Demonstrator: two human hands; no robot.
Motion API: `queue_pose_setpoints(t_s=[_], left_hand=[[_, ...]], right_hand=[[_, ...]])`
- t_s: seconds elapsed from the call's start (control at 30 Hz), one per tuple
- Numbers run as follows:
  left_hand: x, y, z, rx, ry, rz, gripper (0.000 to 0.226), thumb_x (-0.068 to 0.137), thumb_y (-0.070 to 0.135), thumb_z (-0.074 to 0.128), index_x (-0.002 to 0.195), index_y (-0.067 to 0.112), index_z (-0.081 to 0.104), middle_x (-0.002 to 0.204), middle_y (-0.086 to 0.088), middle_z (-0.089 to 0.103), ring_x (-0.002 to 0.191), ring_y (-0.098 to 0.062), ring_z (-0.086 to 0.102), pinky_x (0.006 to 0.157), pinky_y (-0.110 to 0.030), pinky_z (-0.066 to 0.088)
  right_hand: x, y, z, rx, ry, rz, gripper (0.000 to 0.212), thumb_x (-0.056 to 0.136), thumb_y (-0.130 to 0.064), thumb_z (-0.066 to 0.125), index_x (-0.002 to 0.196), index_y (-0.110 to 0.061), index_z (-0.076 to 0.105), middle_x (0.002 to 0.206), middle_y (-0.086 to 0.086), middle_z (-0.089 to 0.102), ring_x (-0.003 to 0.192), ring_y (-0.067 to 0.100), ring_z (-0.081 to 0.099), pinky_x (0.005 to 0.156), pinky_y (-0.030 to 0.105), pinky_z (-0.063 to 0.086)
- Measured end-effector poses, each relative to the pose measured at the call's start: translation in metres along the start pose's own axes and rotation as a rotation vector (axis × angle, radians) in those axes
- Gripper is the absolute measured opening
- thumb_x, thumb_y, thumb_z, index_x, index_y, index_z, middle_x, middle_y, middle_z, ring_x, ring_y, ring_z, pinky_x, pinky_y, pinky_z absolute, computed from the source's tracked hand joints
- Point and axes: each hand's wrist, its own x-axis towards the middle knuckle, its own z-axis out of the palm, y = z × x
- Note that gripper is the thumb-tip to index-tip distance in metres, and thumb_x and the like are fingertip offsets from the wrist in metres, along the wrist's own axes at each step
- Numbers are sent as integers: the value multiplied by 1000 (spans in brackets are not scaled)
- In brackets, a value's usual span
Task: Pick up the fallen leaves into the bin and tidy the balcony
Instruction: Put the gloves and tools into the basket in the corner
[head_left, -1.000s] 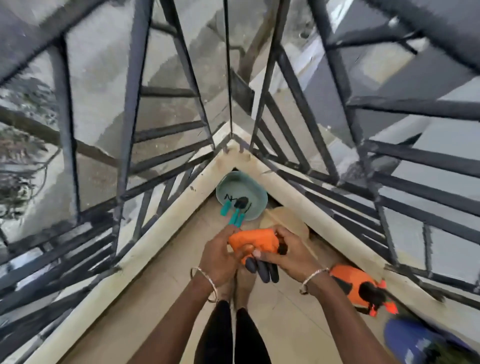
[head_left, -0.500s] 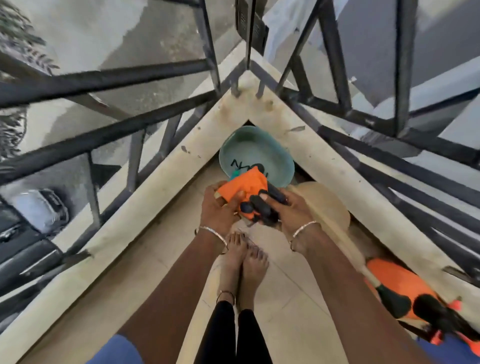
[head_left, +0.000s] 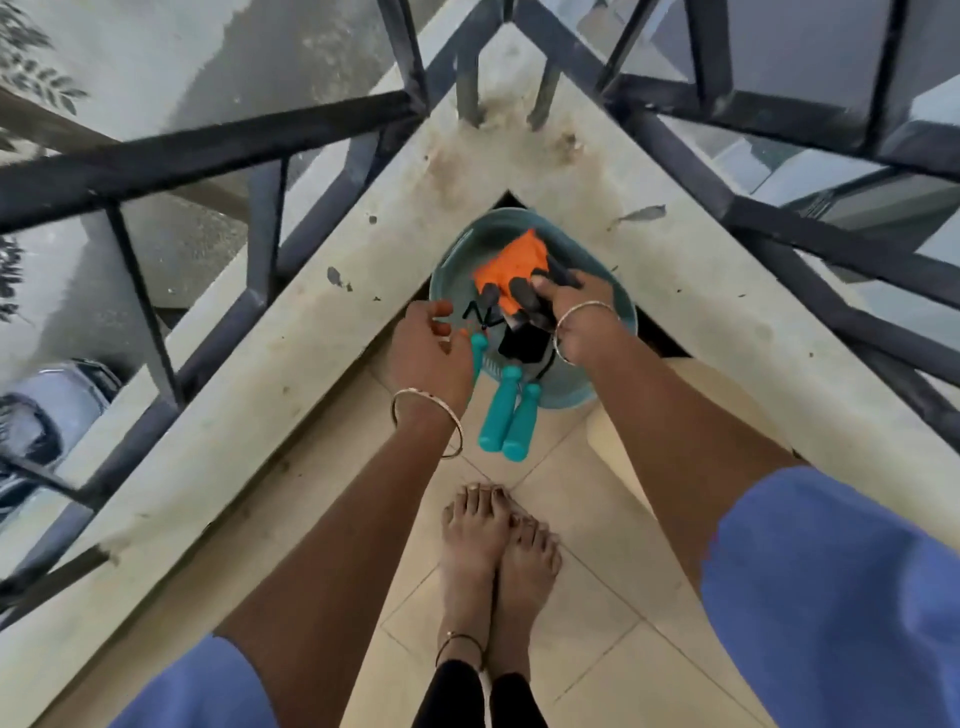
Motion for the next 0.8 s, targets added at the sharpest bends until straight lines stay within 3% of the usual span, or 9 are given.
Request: queue_pose_setpoints(t_s=[0.1,0.23,0.33,0.43,0.57,0.67,0.73,0.8], left_hand=[[0,-20,7,157,45,138,25,89,14,60,114,17,60,105,-4,56,91,-17,55,81,-29,44],[-1,-36,14,214,29,166,24,92,19,59,116,19,59,115,-5,53,101,-20,53,89,-35,44],[-2,-44,14,204,29,193,22,94,23,57,115,20,60,113,-4,52,100,-21,55,87,-37,46],[-2,-44,12,182,18,194,21,97,30,52,114,20,59,110,0,51,96,-17,56,82,-33,46],[-3,-38,5,169,32,196,24,100,36,48,113,20,59,109,4,50,96,-15,57,81,-32,47],[-4,-32,0,159,58,195,23,101,34,47,112,19,59,107,5,49,96,-15,56,82,-33,49],[-5,-27,-4,171,73,207,23,101,34,46,112,19,59,107,5,51,95,-14,55,81,-35,50],[-8,-24,-9,171,82,216,22,101,32,46,112,19,60,107,3,53,94,-13,55,80,-34,50]], right_hand=[[26,10,17,-65,-34,-39,11,84,-5,73,85,-11,64,86,14,64,80,27,62,71,43,57],[50,22,27,-193,10,-103,11,80,-17,77,87,-16,69,96,15,71,94,33,69,86,52,55],[52,21,19,-449,121,-118,52,73,-45,80,111,-11,70,109,12,71,102,28,66,91,37,53],[40,18,11,-606,213,-114,70,63,-63,80,110,-11,69,110,11,70,99,29,67,77,31,50],[14,22,6,-545,303,-156,56,68,-56,81,97,-9,72,94,7,72,88,24,68,66,27,41],[-5,28,-7,-399,348,-162,48,77,-45,78,106,-8,70,98,7,72,92,22,67,76,26,45],[-18,34,-17,-289,378,-152,28,83,-34,74,101,-12,72,93,8,73,87,20,68,78,24,48],[-36,37,-26,-207,393,-194,7,84,-29,69,83,-23,71,78,4,73,77,21,70,76,35,57]])
